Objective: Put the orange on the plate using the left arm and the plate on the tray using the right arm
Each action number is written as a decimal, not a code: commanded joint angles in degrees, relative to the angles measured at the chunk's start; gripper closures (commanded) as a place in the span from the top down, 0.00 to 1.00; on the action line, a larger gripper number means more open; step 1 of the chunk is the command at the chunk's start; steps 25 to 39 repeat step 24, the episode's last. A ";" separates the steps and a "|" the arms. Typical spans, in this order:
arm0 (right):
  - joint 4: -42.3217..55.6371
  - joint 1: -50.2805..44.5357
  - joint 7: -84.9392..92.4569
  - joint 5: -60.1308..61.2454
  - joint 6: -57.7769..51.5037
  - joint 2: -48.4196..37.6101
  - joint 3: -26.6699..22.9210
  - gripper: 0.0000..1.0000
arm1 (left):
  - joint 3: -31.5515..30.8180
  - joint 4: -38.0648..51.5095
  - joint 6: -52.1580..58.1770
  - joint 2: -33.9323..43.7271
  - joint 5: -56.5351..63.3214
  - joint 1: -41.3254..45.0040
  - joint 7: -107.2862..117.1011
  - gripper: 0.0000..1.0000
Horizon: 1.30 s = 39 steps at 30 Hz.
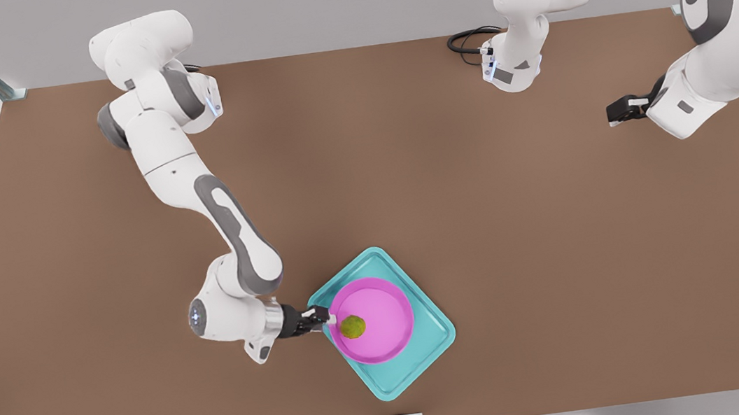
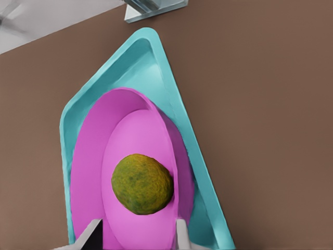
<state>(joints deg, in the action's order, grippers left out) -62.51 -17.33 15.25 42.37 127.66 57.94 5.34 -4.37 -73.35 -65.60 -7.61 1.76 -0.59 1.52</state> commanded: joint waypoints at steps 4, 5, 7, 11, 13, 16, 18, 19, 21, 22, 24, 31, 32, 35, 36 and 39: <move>1.08 -1.92 -6.02 4.30 1.28 -0.55 0.02 1.00 | -0.02 0.05 0.21 -0.21 0.00 -0.03 -0.11 1.00; 1.08 -1.83 -6.10 4.21 0.75 -1.25 -0.77 1.00 | -0.02 0.05 0.29 -0.13 0.18 -0.03 -0.28 1.00; 2.39 -1.30 -5.75 1.67 -7.15 -4.85 -9.90 1.00 | -0.02 0.05 0.29 -0.12 0.18 -0.03 -0.64 1.00; 9.25 0.54 35.26 -26.46 -32.98 -9.69 -31.77 1.00 | 0.06 0.14 0.38 -0.12 0.09 -0.03 -0.46 1.00; 9.43 0.46 36.27 -26.73 -40.79 -14.86 -37.85 1.00 | 0.06 1.10 0.38 -0.39 0.00 -0.11 -0.64 1.00; 13.12 -0.42 30.03 -30.15 -57.08 -24.09 -39.18 1.00 | -0.55 1.19 0.47 -0.39 0.00 0.32 -0.28 1.00; -1.64 5.46 7.98 -46.40 -57.17 -42.28 -18.45 1.00 | -0.46 1.19 1.35 -0.48 0.00 0.32 -0.29 1.00; -4.80 7.14 2.77 -47.38 -56.91 -45.28 -16.33 1.00 | -0.46 1.19 1.35 -0.48 0.00 0.24 -0.29 1.00; -8.41 7.57 1.01 -47.56 -53.39 -47.74 -16.24 1.00 | -0.46 0.31 0.82 -1.09 0.09 0.41 0.68 1.00; -8.41 7.66 1.01 -47.56 -53.39 -47.74 -16.24 1.00 | -0.46 -0.56 -0.06 -0.92 0.00 0.41 0.51 1.00; -8.24 7.66 0.93 -47.56 -53.48 -47.57 -16.24 1.00 | -0.29 -2.68 -2.52 -0.39 0.09 0.41 0.68 1.00; -8.24 7.66 0.93 -47.56 -53.48 -47.57 -16.24 1.00 | -0.29 -2.68 -2.52 -0.39 0.09 0.41 0.68 1.00; -8.24 7.66 0.93 -47.56 -53.48 -47.57 -16.24 1.00 | -0.29 -2.68 -2.52 -0.39 0.09 0.41 0.68 1.00; -8.24 7.66 0.93 -47.56 -53.48 -47.57 -16.24 1.00 | -0.29 -2.68 -2.52 -0.39 0.09 0.41 0.68 1.00; -8.24 7.66 0.93 -47.56 -53.48 -47.57 -16.24 1.00 | -0.29 -2.68 -2.52 -0.39 0.09 0.41 0.68 1.00; -8.24 7.66 0.93 -47.56 -53.48 -47.57 -16.24 1.00 | -0.29 -2.68 -2.52 -0.39 0.09 0.41 0.68 1.00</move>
